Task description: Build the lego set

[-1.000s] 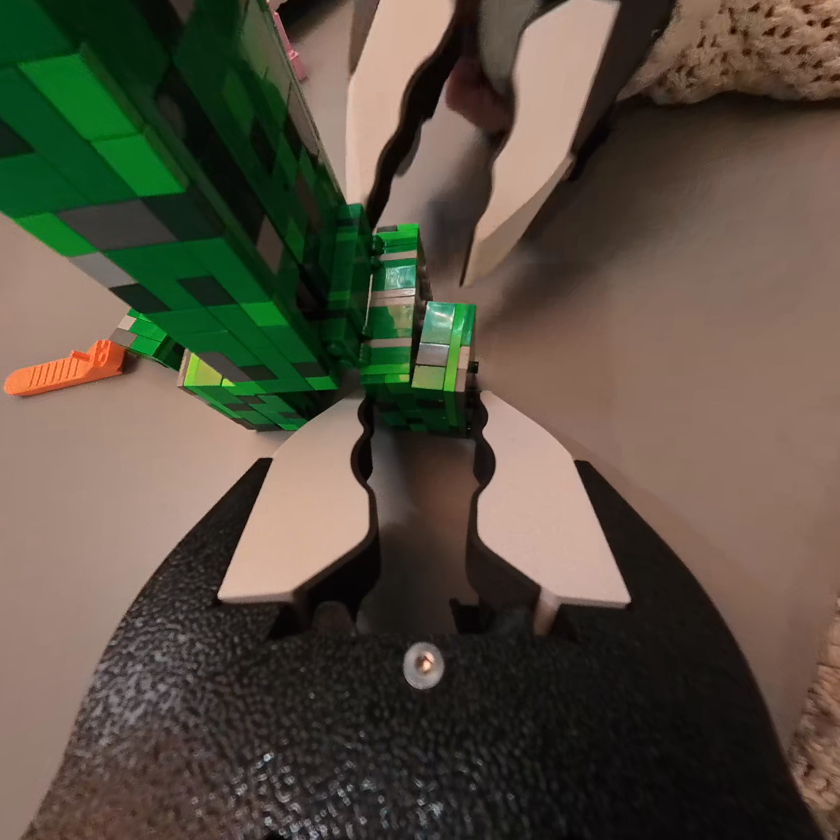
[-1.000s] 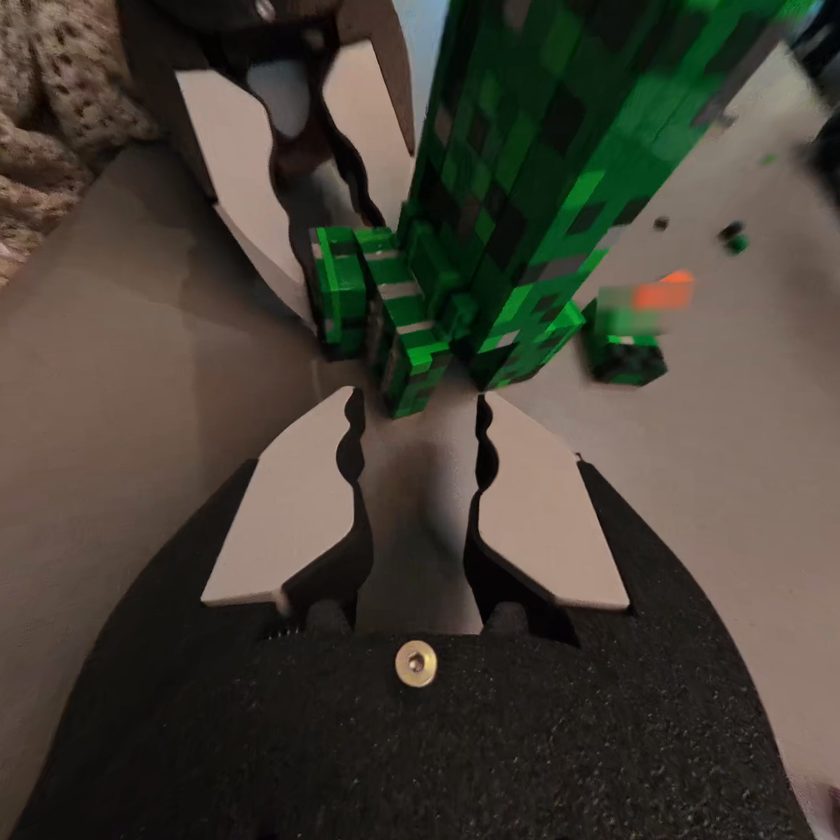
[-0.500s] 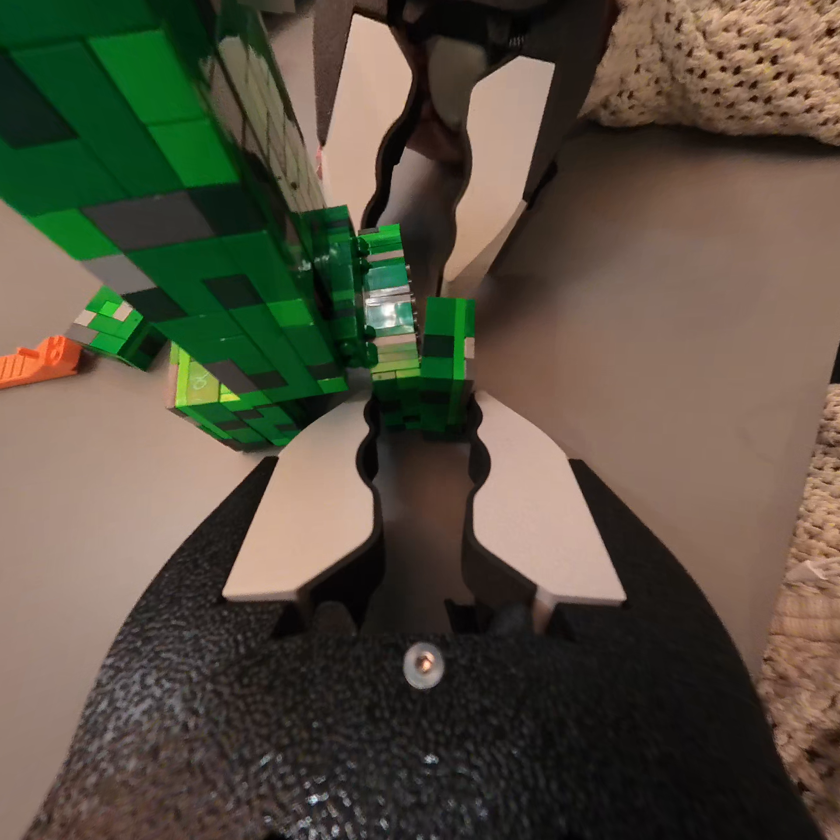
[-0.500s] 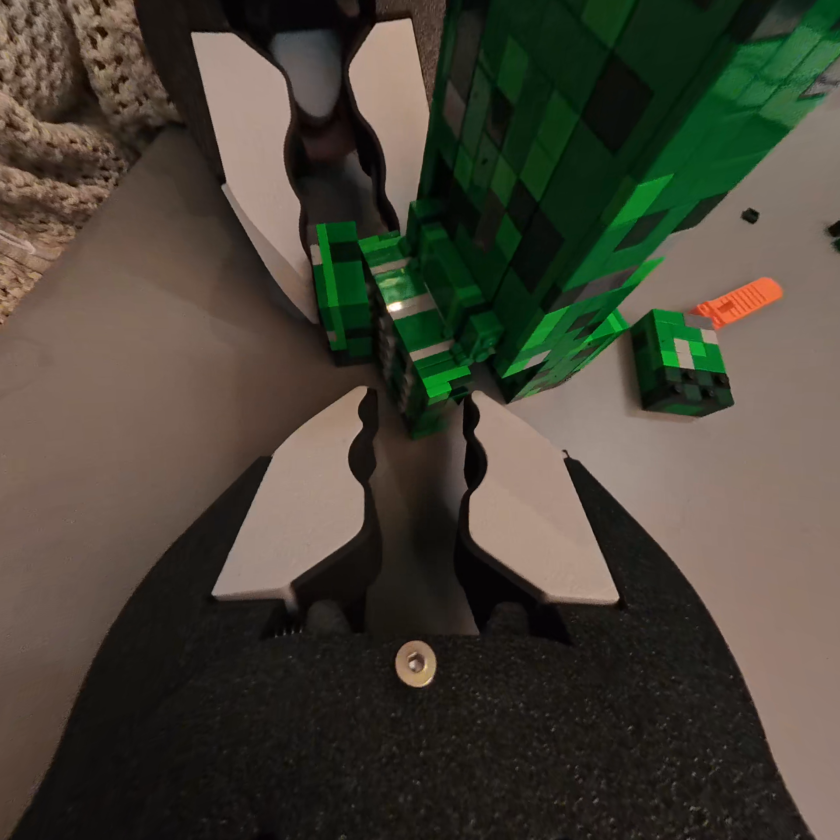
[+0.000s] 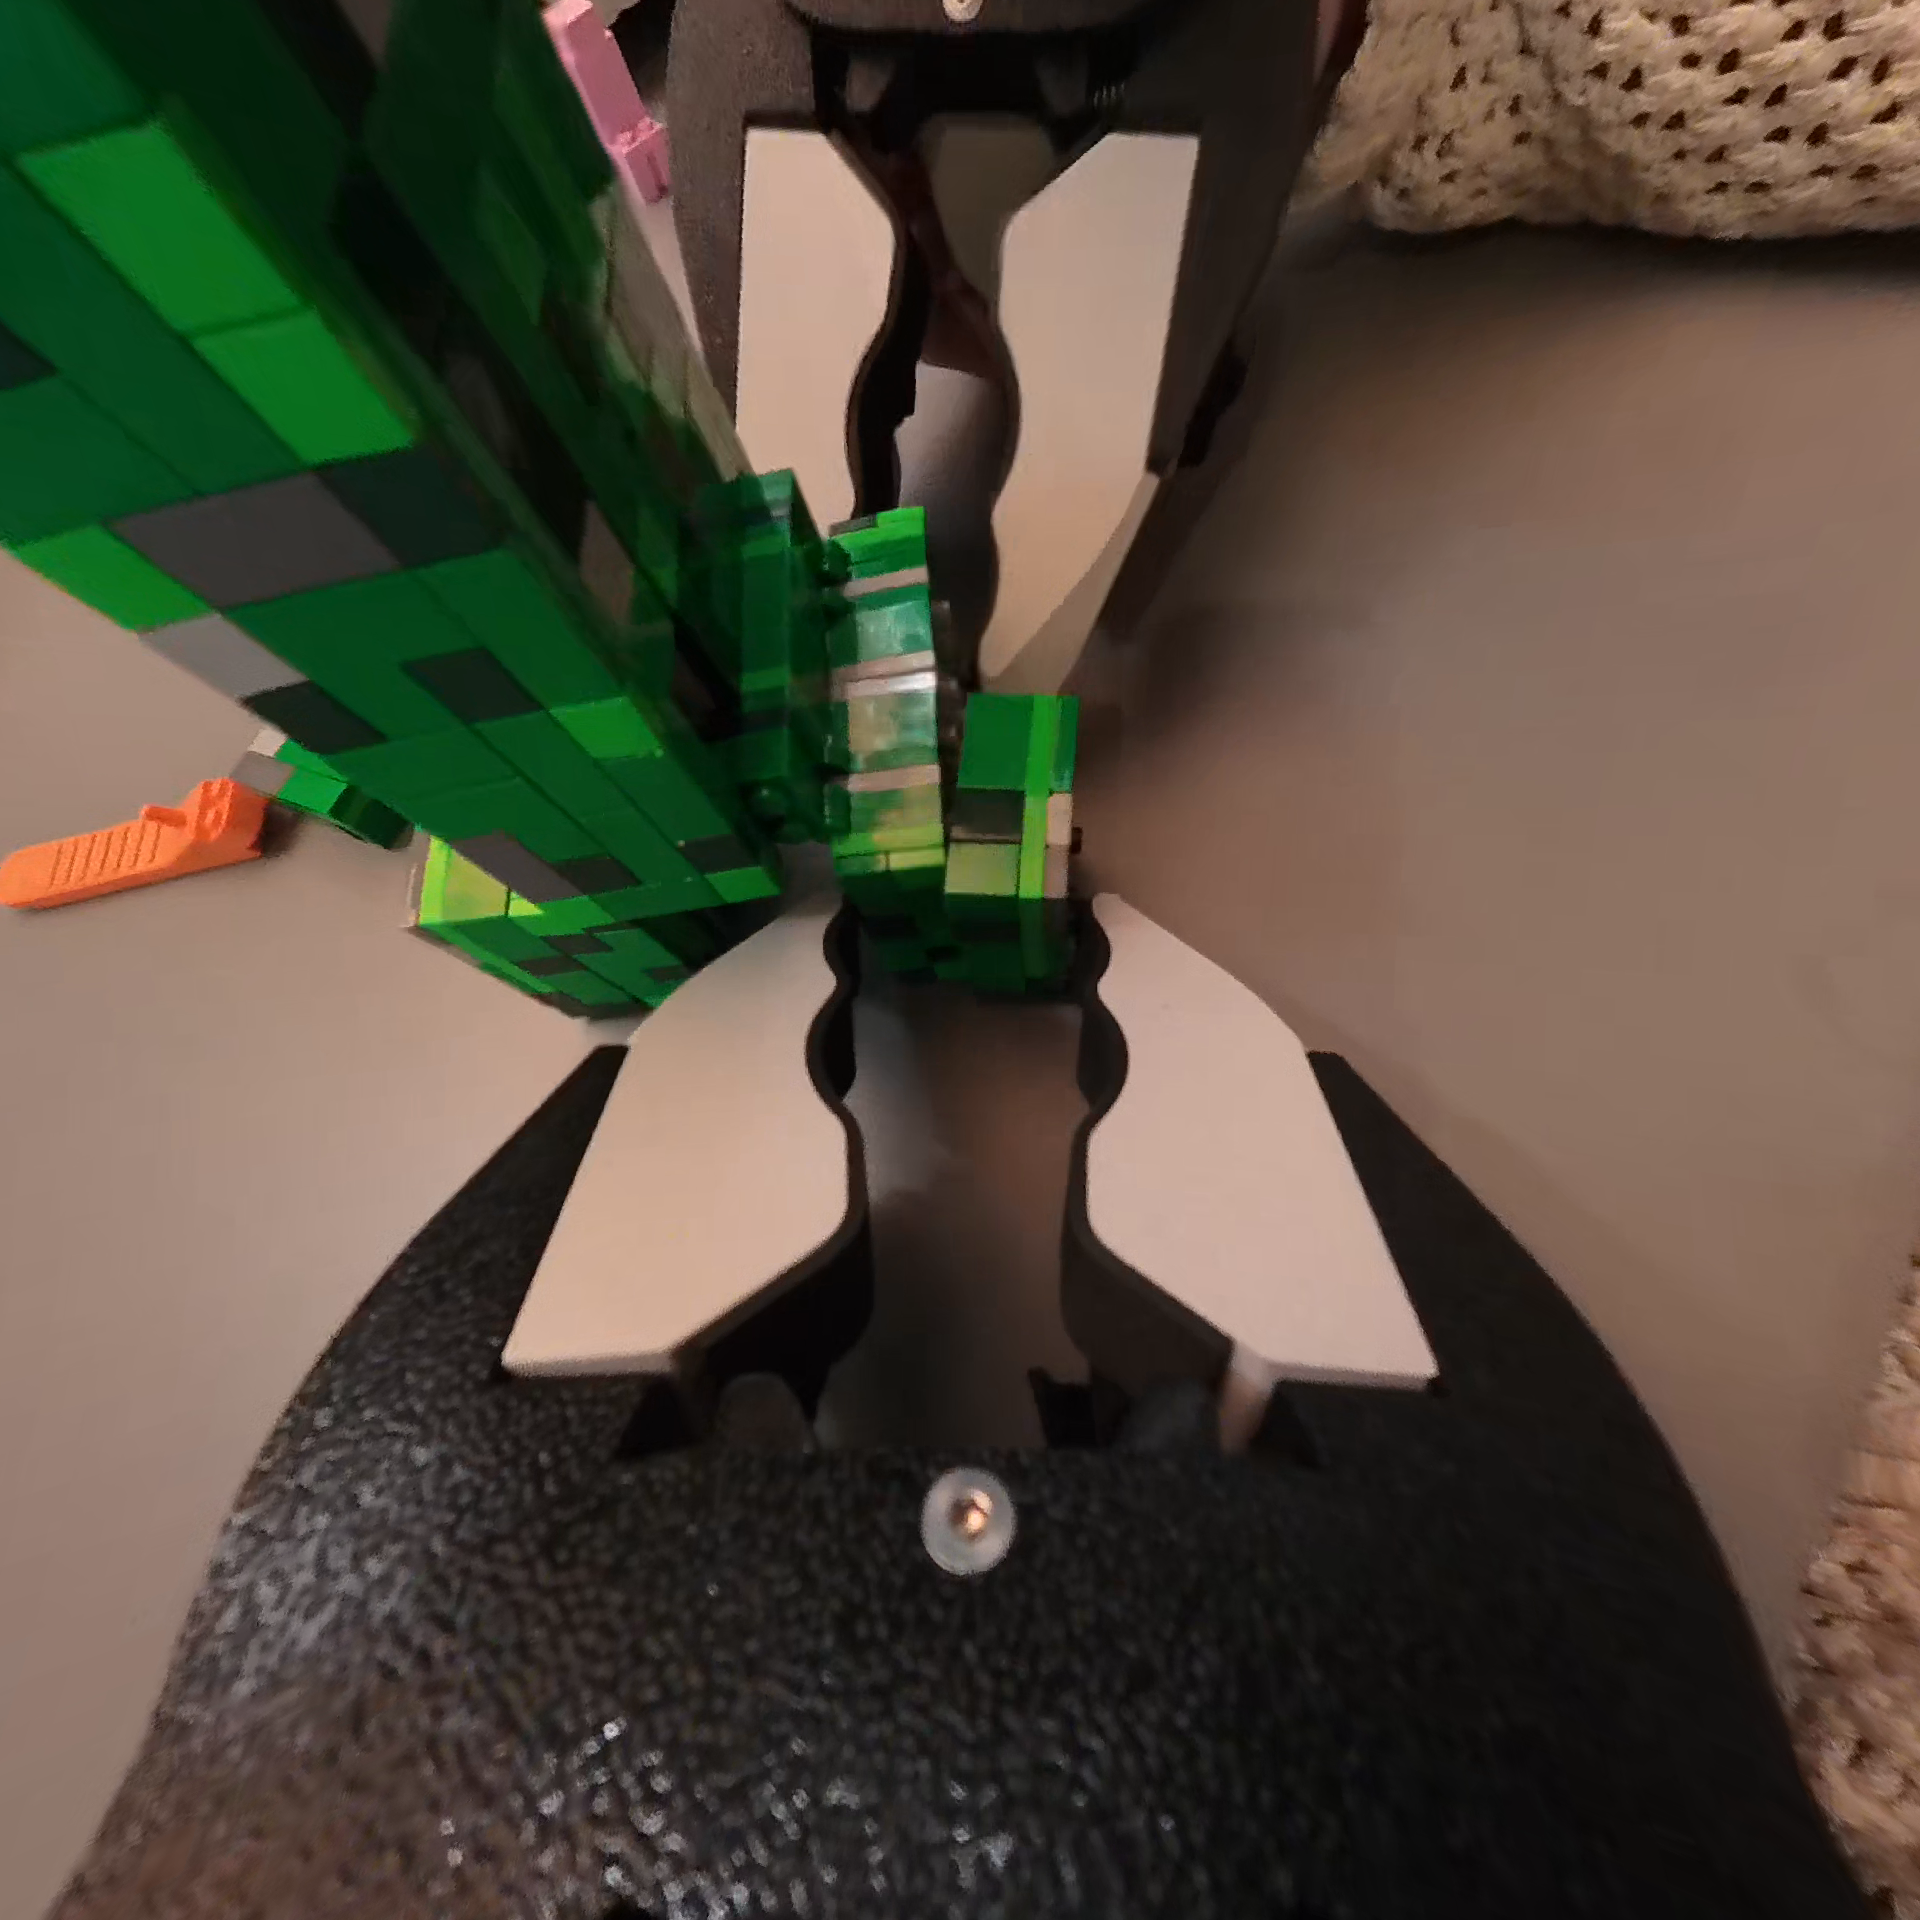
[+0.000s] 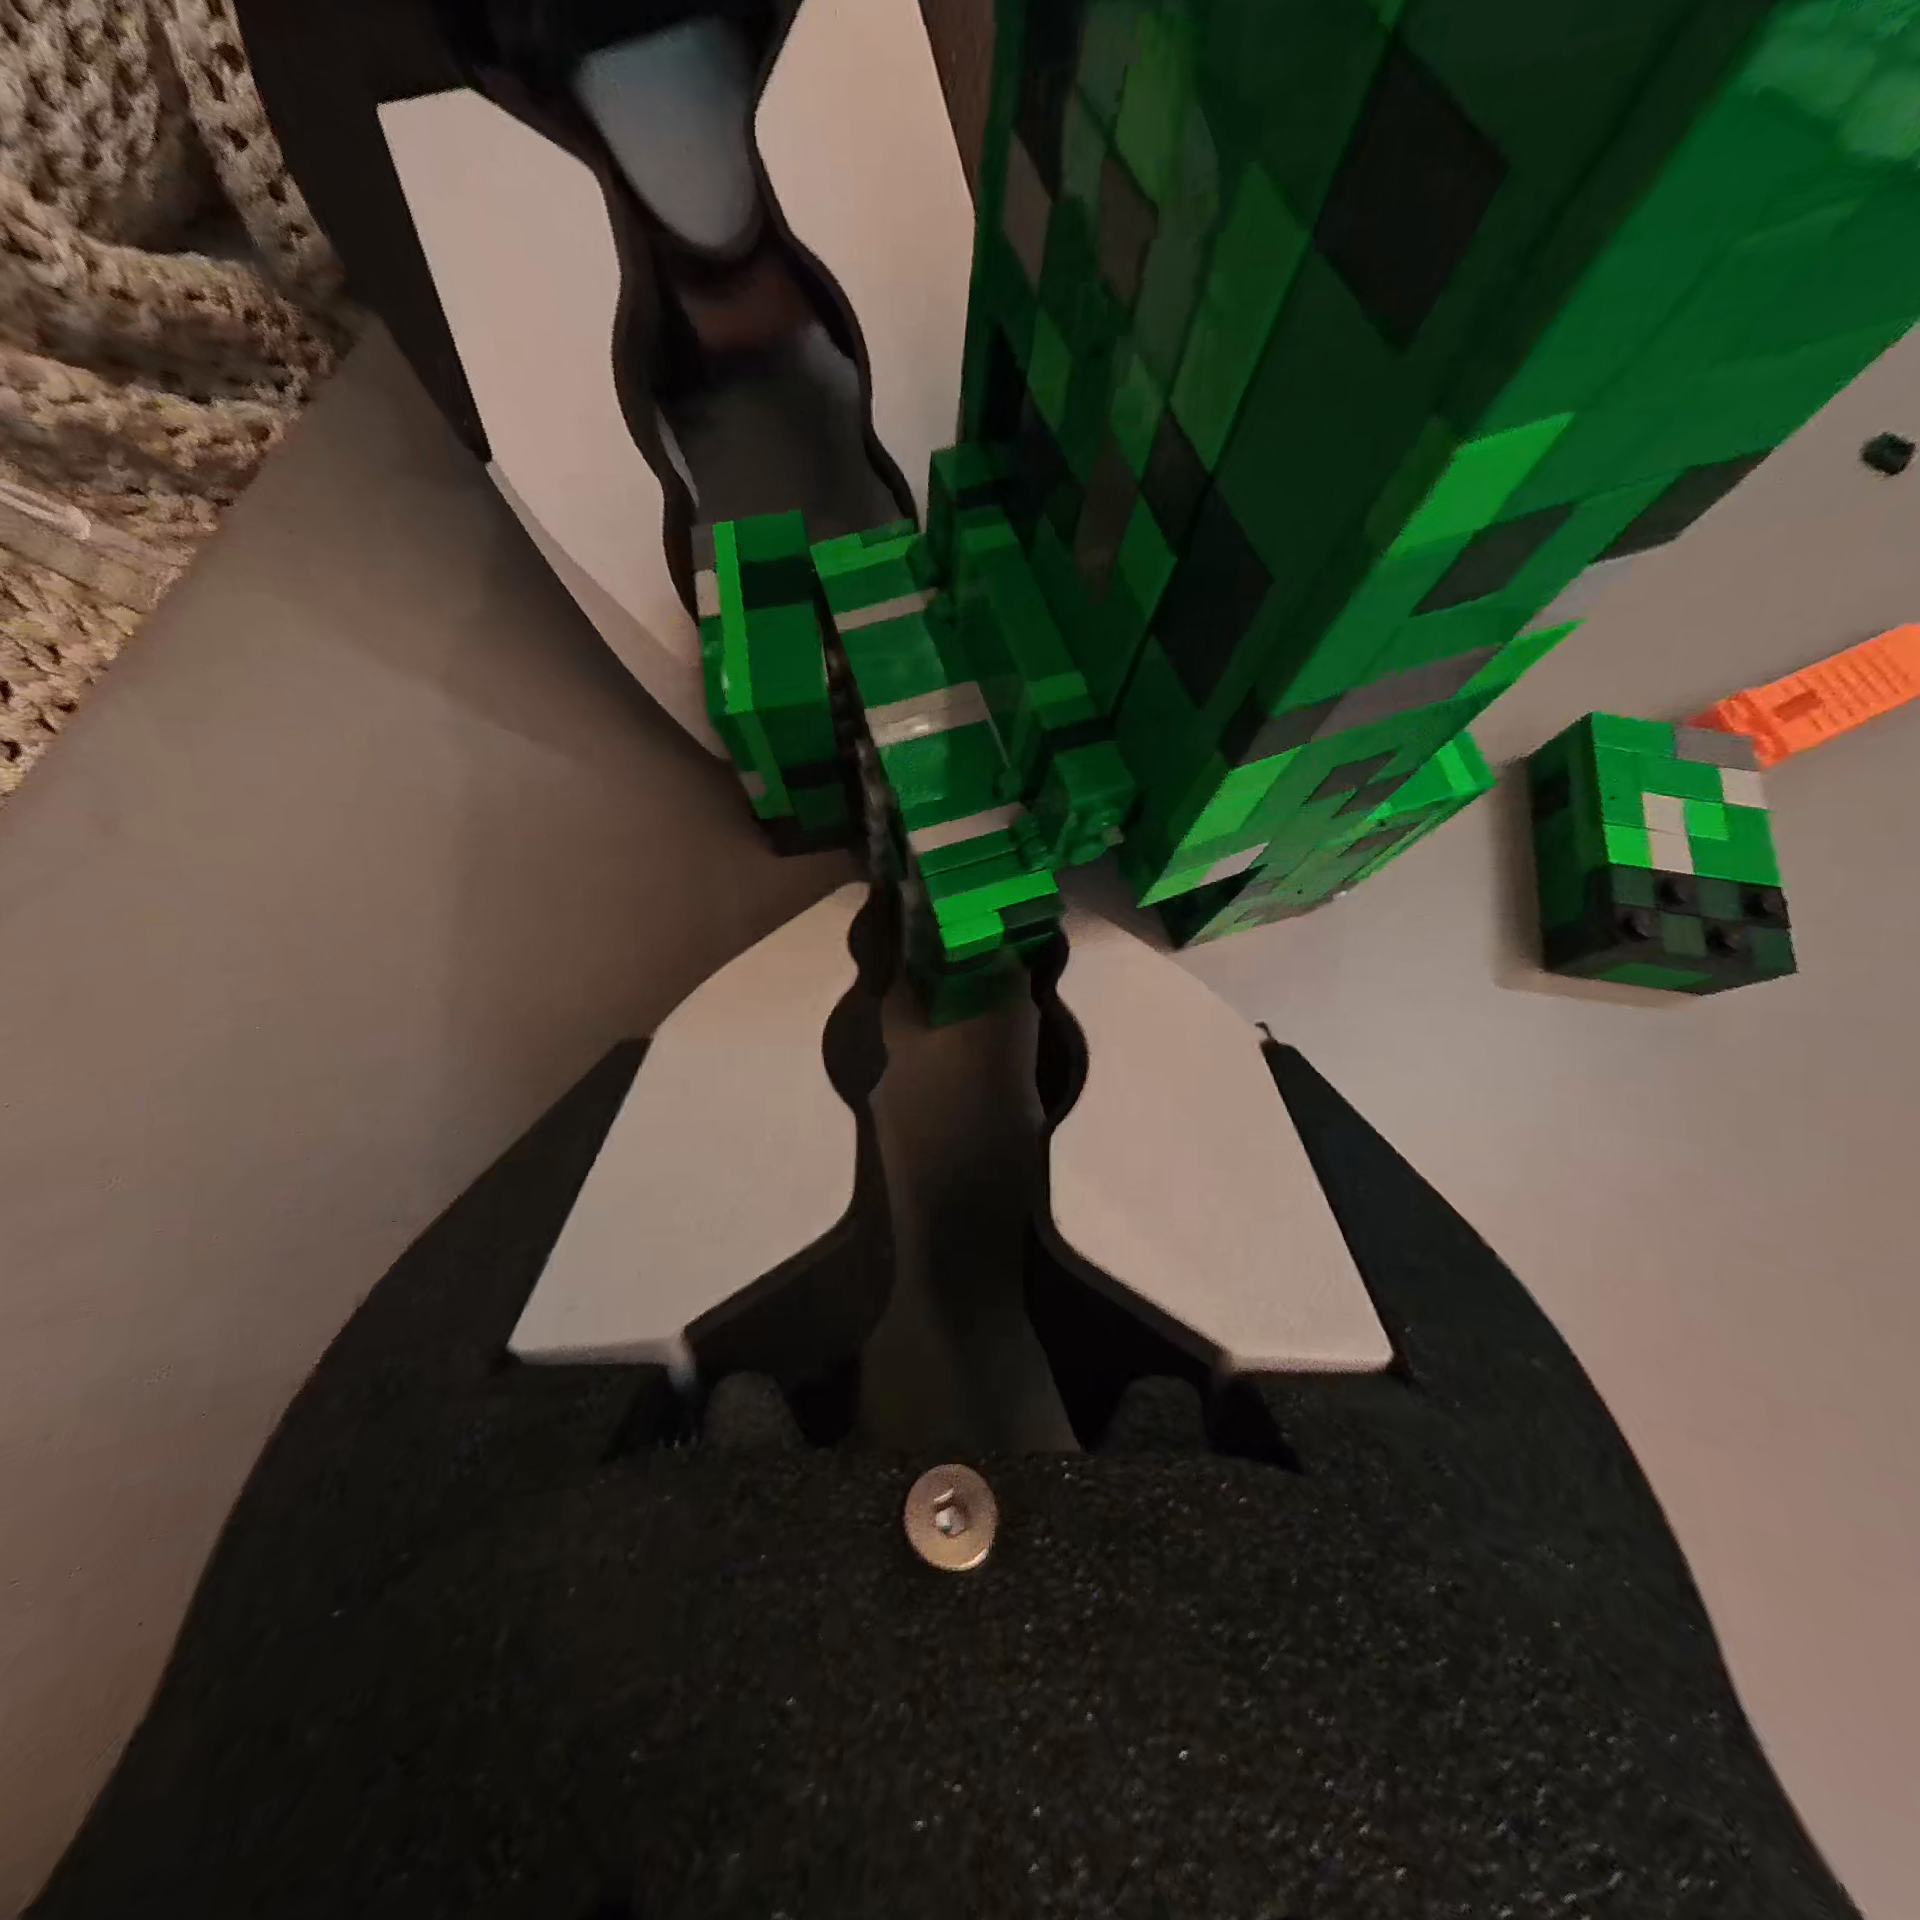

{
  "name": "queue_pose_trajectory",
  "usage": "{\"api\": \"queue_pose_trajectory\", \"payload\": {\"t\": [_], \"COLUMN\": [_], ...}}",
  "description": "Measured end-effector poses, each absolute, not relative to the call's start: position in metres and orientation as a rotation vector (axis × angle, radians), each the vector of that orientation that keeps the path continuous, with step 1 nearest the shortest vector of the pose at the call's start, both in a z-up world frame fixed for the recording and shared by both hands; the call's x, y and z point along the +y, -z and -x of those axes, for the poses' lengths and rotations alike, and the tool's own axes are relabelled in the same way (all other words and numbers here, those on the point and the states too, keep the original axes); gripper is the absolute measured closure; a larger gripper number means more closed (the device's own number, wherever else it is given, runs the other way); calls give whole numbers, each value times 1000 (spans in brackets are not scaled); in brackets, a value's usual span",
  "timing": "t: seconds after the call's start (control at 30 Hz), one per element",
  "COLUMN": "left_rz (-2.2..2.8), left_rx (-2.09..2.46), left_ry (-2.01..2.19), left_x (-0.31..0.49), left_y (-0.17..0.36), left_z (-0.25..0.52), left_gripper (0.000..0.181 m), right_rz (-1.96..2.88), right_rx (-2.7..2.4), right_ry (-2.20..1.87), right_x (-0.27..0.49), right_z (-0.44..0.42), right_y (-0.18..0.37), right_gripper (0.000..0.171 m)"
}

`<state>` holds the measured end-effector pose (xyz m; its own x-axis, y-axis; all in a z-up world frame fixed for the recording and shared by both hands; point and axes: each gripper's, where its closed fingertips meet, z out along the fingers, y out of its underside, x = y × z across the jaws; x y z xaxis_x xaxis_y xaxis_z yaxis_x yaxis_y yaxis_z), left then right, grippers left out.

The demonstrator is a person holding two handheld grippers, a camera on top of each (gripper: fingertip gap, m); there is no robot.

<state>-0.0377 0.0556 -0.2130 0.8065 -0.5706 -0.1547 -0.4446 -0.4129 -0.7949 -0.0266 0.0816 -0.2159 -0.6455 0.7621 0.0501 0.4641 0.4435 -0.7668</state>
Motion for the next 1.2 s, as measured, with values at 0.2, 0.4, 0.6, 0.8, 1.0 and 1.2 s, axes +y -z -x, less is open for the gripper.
{"api": "queue_pose_trajectory", "payload": {"t": [0.2,0.4,0.6,0.8,1.0,1.2], "left_rz": [2099,2126,2143,2153,2142,2124], "left_rx": [699,638,568,533,462,448], "left_ry": [239,381,562,684,849,848], "left_x": [54,53,50,48,44,44], "left_y": [213,211,207,204,199,199], "left_z": [37,35,31,27,23,22], "left_gripper": [144,145,145,145,145,145], "right_rz": [1040,1075,1088,1100,1100,1098], "right_rx": [-2307,-2286,-2270,-2263,-2261,-2258], "right_ry": [-1044,-1034,-1023,-1018,-1017,-1013], "right_x": [81,82,83,84,84,84], "right_z": [27,29,30,31,31,31], "right_y": [216,216,216,216,216,216], "right_gripper": [148,148,148,148,148,147]}}
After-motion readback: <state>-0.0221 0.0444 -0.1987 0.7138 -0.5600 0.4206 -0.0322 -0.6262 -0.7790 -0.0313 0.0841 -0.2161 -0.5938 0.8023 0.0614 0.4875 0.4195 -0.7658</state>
